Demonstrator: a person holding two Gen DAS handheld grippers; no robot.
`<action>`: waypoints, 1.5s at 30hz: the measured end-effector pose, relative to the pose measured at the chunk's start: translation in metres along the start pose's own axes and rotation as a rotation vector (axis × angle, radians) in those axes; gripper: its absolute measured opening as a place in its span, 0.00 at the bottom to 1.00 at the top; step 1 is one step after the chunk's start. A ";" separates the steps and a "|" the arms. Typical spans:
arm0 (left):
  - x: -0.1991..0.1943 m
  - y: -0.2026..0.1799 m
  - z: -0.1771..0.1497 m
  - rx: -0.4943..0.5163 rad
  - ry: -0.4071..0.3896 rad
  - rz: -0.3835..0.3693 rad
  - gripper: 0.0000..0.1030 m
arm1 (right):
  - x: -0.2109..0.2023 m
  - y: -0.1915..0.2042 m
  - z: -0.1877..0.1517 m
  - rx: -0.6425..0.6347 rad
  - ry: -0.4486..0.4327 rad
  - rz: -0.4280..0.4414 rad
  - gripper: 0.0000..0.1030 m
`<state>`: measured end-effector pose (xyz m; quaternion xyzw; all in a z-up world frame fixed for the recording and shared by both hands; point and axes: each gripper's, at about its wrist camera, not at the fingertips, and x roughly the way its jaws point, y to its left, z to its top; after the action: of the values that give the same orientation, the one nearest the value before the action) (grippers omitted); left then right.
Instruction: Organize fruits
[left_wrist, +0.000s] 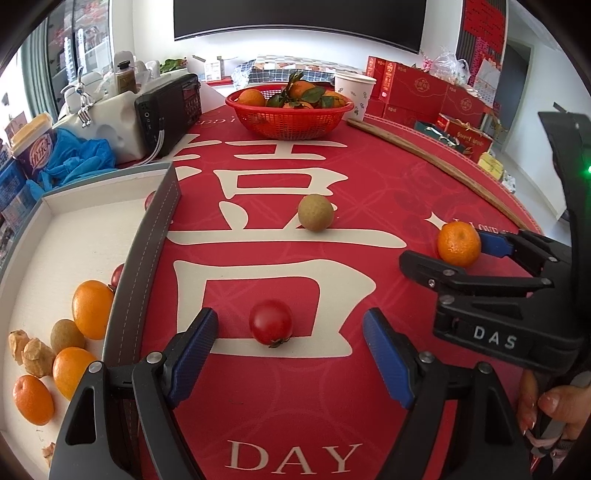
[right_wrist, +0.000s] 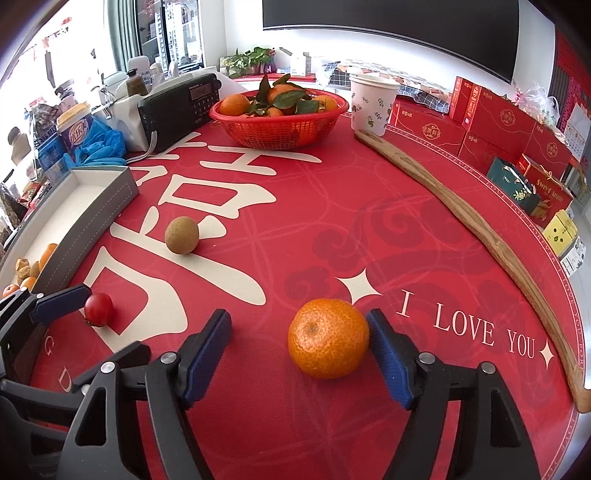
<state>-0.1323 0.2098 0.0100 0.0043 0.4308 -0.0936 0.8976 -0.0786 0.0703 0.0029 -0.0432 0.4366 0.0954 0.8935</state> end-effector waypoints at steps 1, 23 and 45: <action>-0.001 0.001 -0.001 0.002 0.000 -0.006 0.81 | 0.000 -0.002 0.000 0.001 0.001 -0.001 0.74; -0.002 -0.025 -0.001 0.095 -0.016 0.008 0.22 | -0.004 -0.006 -0.001 0.019 -0.023 0.027 0.34; -0.003 -0.019 -0.003 0.081 -0.017 0.009 0.23 | -0.005 0.000 -0.002 -0.005 -0.024 0.008 0.34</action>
<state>-0.1397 0.1920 0.0124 0.0418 0.4192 -0.1072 0.9006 -0.0833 0.0688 0.0058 -0.0425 0.4257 0.1003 0.8983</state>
